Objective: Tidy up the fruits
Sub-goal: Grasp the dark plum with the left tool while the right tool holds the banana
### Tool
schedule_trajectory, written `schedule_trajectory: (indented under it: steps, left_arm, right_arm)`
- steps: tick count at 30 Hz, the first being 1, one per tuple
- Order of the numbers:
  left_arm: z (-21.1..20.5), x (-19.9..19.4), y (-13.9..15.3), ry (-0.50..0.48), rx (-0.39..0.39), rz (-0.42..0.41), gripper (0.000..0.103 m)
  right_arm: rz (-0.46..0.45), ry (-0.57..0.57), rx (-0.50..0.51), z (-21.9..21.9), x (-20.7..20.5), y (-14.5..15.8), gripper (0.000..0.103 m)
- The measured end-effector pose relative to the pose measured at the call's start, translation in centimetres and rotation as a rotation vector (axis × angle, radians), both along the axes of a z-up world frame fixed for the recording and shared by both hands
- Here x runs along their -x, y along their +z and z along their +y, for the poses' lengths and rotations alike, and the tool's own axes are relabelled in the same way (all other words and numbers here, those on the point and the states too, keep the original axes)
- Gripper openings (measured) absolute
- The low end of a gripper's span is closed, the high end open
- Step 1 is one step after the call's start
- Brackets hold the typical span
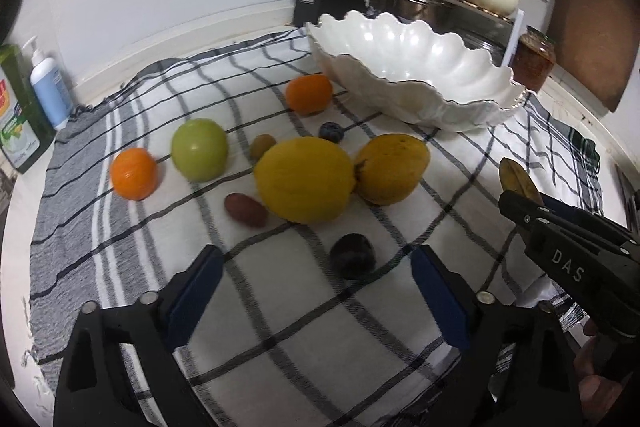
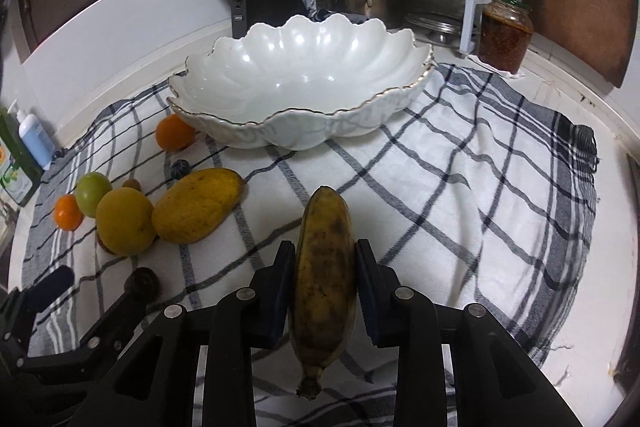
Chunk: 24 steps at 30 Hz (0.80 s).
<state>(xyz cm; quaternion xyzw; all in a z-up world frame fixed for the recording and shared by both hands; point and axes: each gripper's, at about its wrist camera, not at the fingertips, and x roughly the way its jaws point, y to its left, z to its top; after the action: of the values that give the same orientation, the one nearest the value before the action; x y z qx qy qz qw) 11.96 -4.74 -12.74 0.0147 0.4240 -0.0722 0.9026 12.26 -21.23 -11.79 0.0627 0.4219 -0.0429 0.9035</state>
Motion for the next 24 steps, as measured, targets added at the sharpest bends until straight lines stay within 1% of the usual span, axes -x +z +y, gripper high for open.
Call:
schedule_trajectory:
  steps: [2, 3, 6, 8, 9, 11, 12, 14, 17, 21, 24]
  left_arm:
    - [-0.3, -0.2, -0.1, -0.005, 0.001, -0.006, 0.084]
    - [-0.5, -0.3, -0.1, -0.007, 0.003, -0.007, 0.082]
    - [-0.8, -0.7, -0.6, -0.019, 0.015, 0.005, 0.073]
    - [-1.0, -0.8, -0.8, -0.025, 0.017, 0.011, 0.063]
    - [-1.1, -0.9, -1.0, -0.029, 0.015, 0.013, 0.061]
    - [-1.2, -1.0, -1.1, -0.032, 0.008, 0.014, 0.051]
    - [-1.3, -1.0, -1.2, -0.035, 0.007, 0.014, 0.048]
    - [-1.5, -1.2, -1.3, -0.043, 0.006, 0.018, 0.038]
    - [-1.7, -1.4, -1.7, -0.051, 0.005, 0.027, 0.031]
    - [-2.0, -1.4, -2.0, -0.058, -0.005, 0.033, 0.03]
    - [-2.2, -1.4, -2.1, -0.062, -0.009, 0.032, 0.028]
  right_arm:
    - [0.001, -0.004, -0.001, -0.2, 0.0, 0.0, 0.031]
    - [0.0, -0.005, 0.0, -0.3, 0.1, 0.0, 0.031]
    - [-0.003, -0.015, 0.002, -0.6, 0.2, 0.1, 0.031]
    - [-0.006, -0.014, 0.002, -0.6, 0.2, 0.1, 0.031]
    - [-0.007, -0.014, 0.001, -0.7, 0.2, 0.1, 0.031]
    - [-0.004, -0.015, -0.003, -0.7, 0.2, 0.1, 0.031]
    - [-0.002, -0.014, -0.005, -0.7, 0.2, 0.0, 0.031]
    - [0.001, -0.012, -0.009, -0.7, 0.2, -0.1, 0.031]
    - [0.004, -0.012, -0.011, -0.7, 0.2, -0.1, 0.031]
    - [0.004, -0.013, -0.01, -0.7, 0.2, -0.1, 0.031]
    - [0.003, -0.015, -0.011, -0.7, 0.3, -0.1, 0.031]
